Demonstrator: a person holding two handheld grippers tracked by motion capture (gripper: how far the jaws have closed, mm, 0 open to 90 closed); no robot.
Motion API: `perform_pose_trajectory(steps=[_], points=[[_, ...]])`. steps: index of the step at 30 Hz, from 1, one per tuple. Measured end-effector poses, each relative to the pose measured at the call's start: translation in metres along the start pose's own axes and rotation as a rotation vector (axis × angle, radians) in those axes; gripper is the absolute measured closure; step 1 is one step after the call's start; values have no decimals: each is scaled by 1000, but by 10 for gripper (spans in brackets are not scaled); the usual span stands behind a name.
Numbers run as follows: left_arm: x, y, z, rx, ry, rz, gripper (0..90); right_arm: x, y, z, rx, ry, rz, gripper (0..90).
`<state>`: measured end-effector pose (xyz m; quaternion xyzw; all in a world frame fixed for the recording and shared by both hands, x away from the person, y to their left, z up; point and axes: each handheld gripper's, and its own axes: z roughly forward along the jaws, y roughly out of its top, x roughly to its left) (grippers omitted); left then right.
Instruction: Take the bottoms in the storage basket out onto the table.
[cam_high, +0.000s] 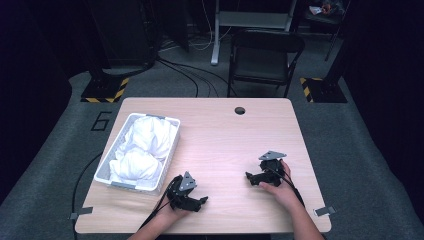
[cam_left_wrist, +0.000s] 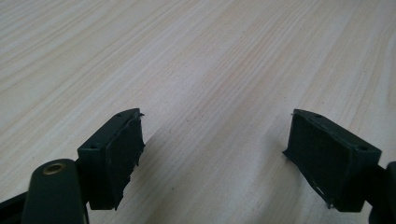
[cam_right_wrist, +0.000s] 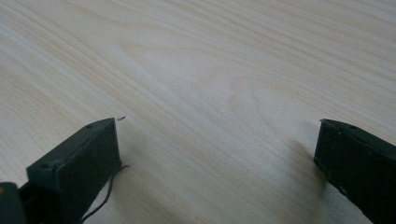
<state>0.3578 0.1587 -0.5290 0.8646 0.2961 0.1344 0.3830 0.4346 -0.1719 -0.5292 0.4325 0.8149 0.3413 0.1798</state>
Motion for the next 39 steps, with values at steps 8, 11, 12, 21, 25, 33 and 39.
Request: perform_pose_trajectory(steps=[8,11,12,21,25,33,39], points=[[0,0,0,0,0,0,179,0,0,0,0,0,0,0],[0,0,-1,-4,-5,12,196,0,0,0,0,0,0,0],[0,0,-1,-4,-5,12,207,0,0,0,0,0,0,0],[-7,3,-5,45,-10,79,182,0,0,0,0,0,0,0],[-10,5,-7,51,-47,63,151,0,0,0,0,0,0,0],[-10,7,-11,56,-124,30,115,0,0,0,1,0,0,0],[-12,12,-18,39,-142,23,111,0,0,0,0,0,0,0]])
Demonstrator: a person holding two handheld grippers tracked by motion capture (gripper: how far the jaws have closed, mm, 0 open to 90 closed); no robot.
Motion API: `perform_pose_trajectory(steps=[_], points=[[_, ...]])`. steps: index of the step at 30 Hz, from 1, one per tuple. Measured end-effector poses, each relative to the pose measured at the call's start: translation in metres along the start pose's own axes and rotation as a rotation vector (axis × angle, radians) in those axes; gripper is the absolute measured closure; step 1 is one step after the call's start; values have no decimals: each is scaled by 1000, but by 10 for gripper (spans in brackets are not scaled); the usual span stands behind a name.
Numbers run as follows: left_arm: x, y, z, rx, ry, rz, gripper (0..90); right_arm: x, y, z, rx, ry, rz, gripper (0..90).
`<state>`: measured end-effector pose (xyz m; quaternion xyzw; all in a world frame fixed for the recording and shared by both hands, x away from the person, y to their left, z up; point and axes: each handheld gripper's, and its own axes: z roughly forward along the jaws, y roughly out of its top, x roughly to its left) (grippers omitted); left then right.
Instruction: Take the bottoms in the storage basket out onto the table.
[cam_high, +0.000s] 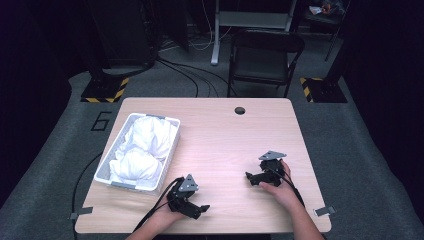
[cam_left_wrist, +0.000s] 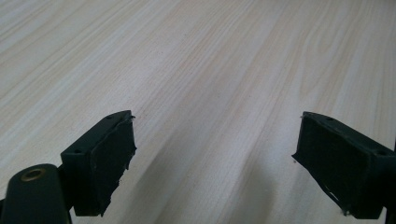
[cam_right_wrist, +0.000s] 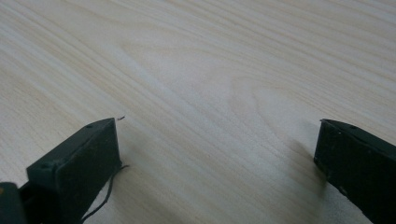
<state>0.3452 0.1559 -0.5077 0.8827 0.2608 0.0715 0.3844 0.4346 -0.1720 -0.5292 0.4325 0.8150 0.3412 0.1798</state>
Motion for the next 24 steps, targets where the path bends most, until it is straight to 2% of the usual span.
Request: perform_pose_trajectory(steps=[5,6,9,17,24], points=[[-1,3,-5,-13,-4,-9,111,0,0,0,-1,1,1,0],[0,5,-8,-22,-19,-28,111,0,0,0,0,0,0,0],[0,7,-11,-38,-27,-51,110,0,0,0,0,0,0,0],[1,13,-23,-58,-25,-58,111,0,0,0,-1,0,1,0],[5,20,-36,-89,-32,-92,112,0,0,0,-1,1,-1,0]])
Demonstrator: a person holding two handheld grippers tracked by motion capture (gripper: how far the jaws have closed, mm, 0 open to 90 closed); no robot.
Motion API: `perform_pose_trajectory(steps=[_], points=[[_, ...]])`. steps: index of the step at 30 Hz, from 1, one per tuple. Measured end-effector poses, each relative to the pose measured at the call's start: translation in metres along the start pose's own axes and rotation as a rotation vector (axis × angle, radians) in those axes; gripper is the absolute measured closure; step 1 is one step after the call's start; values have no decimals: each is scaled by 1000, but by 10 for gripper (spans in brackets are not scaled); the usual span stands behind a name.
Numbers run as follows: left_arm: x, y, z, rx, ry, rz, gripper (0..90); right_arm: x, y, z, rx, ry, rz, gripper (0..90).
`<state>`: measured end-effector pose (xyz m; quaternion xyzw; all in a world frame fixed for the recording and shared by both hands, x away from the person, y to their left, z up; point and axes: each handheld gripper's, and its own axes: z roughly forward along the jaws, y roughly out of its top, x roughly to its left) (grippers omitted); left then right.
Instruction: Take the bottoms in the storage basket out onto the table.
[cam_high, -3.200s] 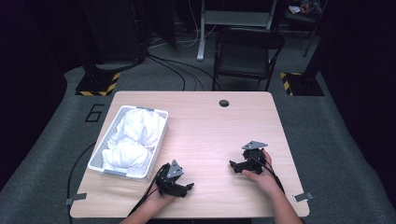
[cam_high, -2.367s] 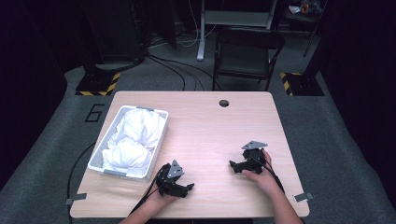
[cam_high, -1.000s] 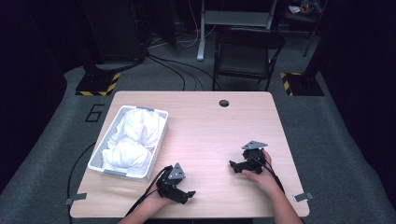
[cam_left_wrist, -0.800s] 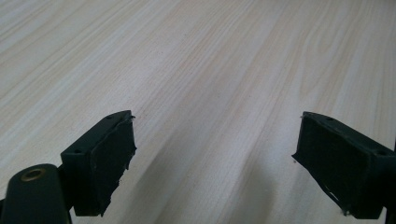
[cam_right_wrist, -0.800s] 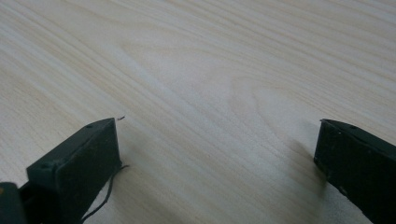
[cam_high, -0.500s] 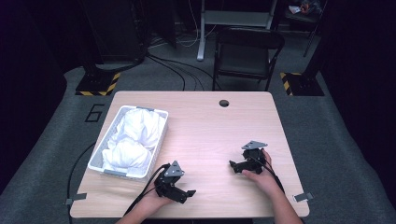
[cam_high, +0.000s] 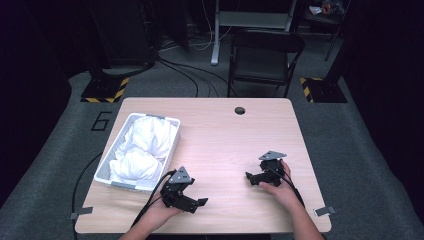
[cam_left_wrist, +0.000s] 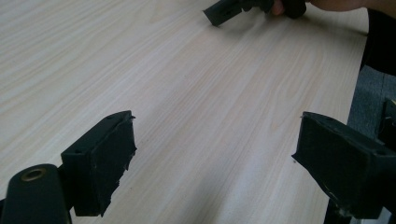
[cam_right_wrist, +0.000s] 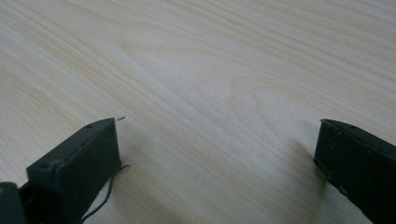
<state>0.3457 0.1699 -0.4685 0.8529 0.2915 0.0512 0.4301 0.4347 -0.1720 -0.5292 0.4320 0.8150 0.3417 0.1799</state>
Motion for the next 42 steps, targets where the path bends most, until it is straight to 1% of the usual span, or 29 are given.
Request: perform_pose_trajectory(steps=[4,6,8,11,12,13,15,16,18,19,20,21,23,25,26,28,29,34,36,39,41,42], points=[[1,5,-7,-22,1,-11,117,0,0,0,0,0,0,0],[2,8,-11,-26,-3,-13,121,0,0,0,1,-1,0,0],[4,11,-15,-29,2,-15,120,0,0,0,3,-1,0,0],[5,14,-18,-37,-6,-37,120,0,0,0,2,-1,1,0],[7,15,-20,-39,-2,-39,123,0,0,0,1,-1,1,0],[8,16,-22,-38,-10,-39,128,0,0,0,2,-1,0,0],[10,18,-25,-41,-9,-37,129,0,0,0,1,-1,0,0],[11,18,-26,-43,-7,-40,129,0,0,0,2,-1,0,0],[13,19,-28,-53,12,-47,130,0,0,0,2,-1,0,0],[15,20,-29,-50,12,-49,132,0,0,0,2,-1,0,0],[15,20,-30,-56,20,-52,132,0,0,0,2,-1,0,0],[17,21,-31,-51,27,-51,132,0,0,0,2,-1,1,0],[19,23,-33,-51,33,-57,132,0,0,0,2,-1,0,0],[21,24,-34,-48,35,-51,132,0,0,0,3,-1,0,0],[23,24,-35,-46,36,-57,132,0,0,0,2,-1,1,0],[24,25,-36,-51,44,-62,132,0,0,0,3,-1,0,0],[26,26,-37,-49,45,-58,132,0,0,0,2,-1,0,0],[31,28,-40,-58,67,-72,132,0,0,0,2,-1,0,0],[33,30,-43,-55,64,-69,132,0,0,0,2,-1,0,0],[37,32,-48,-68,86,-71,132,0,0,0,3,-1,0,0],[40,33,-52,-72,96,-80,132,0,0,0,2,-2,0,0],[42,34,-53,-72,102,-76,131,0,0,0,2,-1,1,0]])
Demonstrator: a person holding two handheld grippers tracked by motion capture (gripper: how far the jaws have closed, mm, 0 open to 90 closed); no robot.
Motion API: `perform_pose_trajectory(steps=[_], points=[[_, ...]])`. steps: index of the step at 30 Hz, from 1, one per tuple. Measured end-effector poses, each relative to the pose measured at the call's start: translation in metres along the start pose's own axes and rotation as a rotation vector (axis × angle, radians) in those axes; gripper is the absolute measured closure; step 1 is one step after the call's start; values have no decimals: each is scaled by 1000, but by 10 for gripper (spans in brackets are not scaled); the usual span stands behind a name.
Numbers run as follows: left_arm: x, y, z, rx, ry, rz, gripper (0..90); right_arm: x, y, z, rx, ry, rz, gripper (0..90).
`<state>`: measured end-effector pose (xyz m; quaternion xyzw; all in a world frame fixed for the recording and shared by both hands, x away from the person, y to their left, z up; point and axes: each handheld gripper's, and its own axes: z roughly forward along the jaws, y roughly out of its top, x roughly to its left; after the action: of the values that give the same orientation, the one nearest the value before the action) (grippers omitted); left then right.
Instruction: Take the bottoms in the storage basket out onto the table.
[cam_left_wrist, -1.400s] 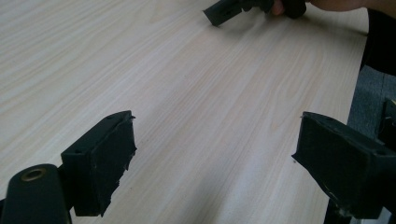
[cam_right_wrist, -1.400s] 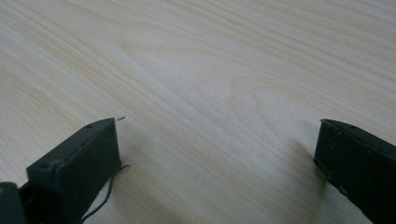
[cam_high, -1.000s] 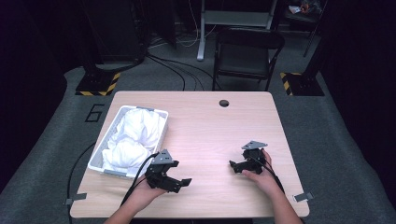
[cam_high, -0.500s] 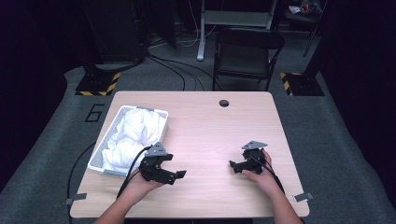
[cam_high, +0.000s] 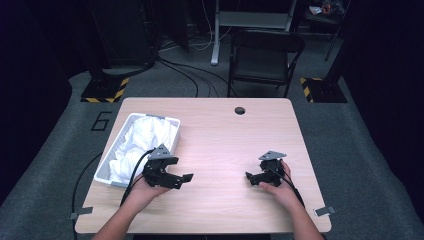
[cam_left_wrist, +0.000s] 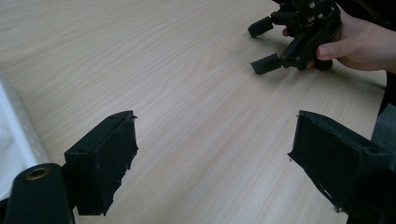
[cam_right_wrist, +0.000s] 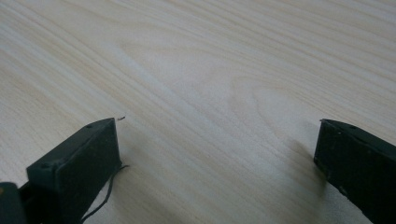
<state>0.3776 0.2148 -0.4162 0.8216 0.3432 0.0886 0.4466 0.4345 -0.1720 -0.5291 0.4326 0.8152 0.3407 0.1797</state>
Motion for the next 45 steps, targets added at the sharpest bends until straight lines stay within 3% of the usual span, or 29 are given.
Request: perform_pose_trajectory(steps=[17,34,45], points=[[26,12,-20,-14,81,-59,111,0,0,0,0,0,0,0],[49,26,-39,-19,140,-60,116,0,0,0,1,0,0,0],[75,31,-57,-56,203,-112,116,0,0,0,1,-3,0,0]])
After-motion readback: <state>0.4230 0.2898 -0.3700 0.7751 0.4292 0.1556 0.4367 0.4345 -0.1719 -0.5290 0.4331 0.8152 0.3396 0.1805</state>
